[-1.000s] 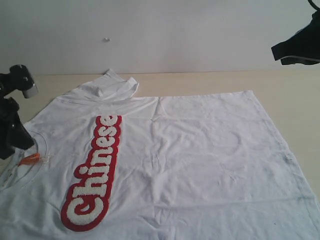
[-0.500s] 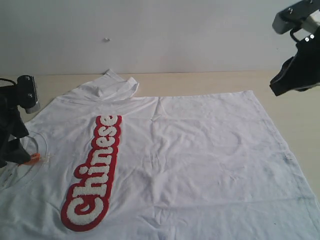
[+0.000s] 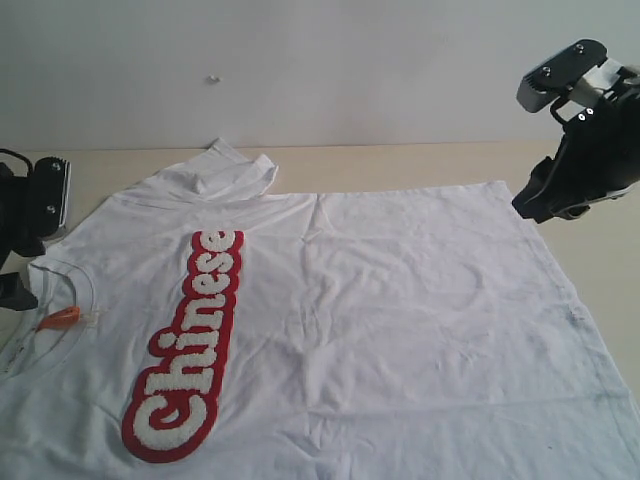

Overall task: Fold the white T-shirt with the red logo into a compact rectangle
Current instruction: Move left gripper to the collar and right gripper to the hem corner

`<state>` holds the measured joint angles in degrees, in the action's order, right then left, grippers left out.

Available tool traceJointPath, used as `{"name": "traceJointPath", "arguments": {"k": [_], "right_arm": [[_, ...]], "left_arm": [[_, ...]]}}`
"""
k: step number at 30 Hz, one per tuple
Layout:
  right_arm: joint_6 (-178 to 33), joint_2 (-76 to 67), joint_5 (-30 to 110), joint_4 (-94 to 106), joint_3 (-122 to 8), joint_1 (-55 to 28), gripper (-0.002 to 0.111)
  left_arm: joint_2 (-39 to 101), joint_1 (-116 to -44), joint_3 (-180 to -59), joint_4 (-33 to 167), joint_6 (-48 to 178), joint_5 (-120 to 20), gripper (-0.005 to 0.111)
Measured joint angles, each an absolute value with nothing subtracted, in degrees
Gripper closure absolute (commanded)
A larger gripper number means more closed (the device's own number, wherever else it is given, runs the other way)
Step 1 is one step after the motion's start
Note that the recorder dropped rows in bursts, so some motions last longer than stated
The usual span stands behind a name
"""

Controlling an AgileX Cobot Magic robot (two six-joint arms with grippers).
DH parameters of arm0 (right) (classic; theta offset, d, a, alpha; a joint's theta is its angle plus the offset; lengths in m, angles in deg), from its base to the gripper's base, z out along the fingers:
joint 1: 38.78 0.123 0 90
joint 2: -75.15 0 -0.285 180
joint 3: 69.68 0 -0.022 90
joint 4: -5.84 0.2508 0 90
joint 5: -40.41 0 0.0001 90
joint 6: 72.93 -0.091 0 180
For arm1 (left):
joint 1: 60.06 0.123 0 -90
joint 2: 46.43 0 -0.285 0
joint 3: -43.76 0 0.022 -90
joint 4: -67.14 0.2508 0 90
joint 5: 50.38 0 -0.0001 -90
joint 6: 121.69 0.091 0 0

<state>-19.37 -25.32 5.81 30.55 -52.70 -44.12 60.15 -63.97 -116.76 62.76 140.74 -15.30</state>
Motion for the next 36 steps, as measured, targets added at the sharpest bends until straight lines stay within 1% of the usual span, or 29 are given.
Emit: {"name": "traceJointPath", "arguments": {"k": [16,19,27,36], "right_arm": [[-19.3,-26.0,8.9,35.0,-52.7,-44.1,0.056],[-19.3,-26.0,9.0,35.0,-52.7,-44.1,0.056],[-19.3,-26.1,9.0,35.2,-52.7,-44.1,0.056],[-19.3,-26.1,9.0,35.2,-52.7,-44.1,0.056]], "left_arm": [[60.1,-64.0,-116.8,62.5,141.9,-16.4,0.046],[60.1,-64.0,-116.8,59.8,141.9,-16.1,0.046],[60.1,-64.0,-116.8,54.3,146.6,-10.3,0.046],[60.1,-64.0,-119.5,58.6,148.0,-1.3,0.046]]}}
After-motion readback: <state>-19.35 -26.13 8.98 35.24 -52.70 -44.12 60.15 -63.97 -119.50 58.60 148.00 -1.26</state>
